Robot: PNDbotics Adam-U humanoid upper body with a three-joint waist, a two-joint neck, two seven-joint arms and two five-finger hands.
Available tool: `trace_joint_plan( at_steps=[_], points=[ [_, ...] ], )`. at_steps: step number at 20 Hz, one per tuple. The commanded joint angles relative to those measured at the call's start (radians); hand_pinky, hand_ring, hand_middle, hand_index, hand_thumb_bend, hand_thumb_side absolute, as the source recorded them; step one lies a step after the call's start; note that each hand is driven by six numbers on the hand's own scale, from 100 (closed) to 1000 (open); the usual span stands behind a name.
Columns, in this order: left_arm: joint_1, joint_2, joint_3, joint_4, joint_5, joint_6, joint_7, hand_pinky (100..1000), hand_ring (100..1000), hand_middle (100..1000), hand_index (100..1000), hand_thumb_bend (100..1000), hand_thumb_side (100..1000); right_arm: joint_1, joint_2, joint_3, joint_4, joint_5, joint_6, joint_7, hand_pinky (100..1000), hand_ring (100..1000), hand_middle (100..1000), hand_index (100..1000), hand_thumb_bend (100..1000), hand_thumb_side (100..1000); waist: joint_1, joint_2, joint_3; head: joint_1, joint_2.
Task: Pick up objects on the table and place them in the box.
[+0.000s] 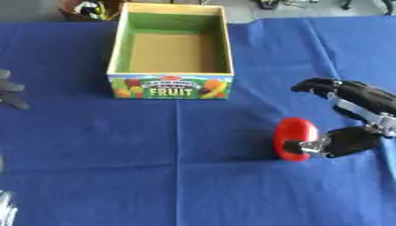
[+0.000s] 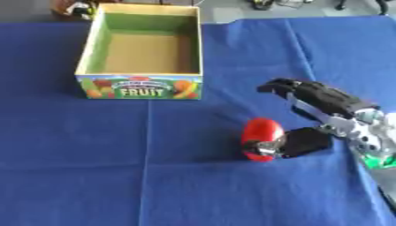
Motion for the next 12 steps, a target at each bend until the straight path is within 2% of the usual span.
trace_joint_plan(
  at_steps=[1,4,5,12],
  points=[
    [-0.003,0.009,0.006,-0.022,0.0,0.003,0.001,399,539,567,816,100,1000,0.001,-0.02,-0.013,-0.02,-0.019,-0.005,0.005,897,944,933,1000,680,763,-0.001,-0.026,-0.002,0.002,-0.001],
    [-0.003,0.009,0.007,-0.022,0.0,0.004,0.003,399,539,565,816,100,1000,0.012,-0.025,-0.013,-0.02,-0.008,0.005,0.02,896,944,933,1000,660,733,-0.001,-0.027,-0.001,0.0,-0.002],
    [-0.003,0.009,0.007,-0.022,0.0,0.004,0.003,399,539,564,815,100,1000,0.014,-0.025,-0.014,-0.02,-0.003,0.01,0.024,876,931,913,1000,627,711,0.0,-0.027,-0.002,0.0,-0.002],
    [-0.005,0.007,0.005,-0.022,0.002,0.005,0.002,397,539,561,814,100,1000,0.029,-0.011,-0.008,-0.02,0.034,0.089,0.047,840,902,888,1000,603,715,0.002,-0.025,-0.003,-0.004,-0.004]
  ],
)
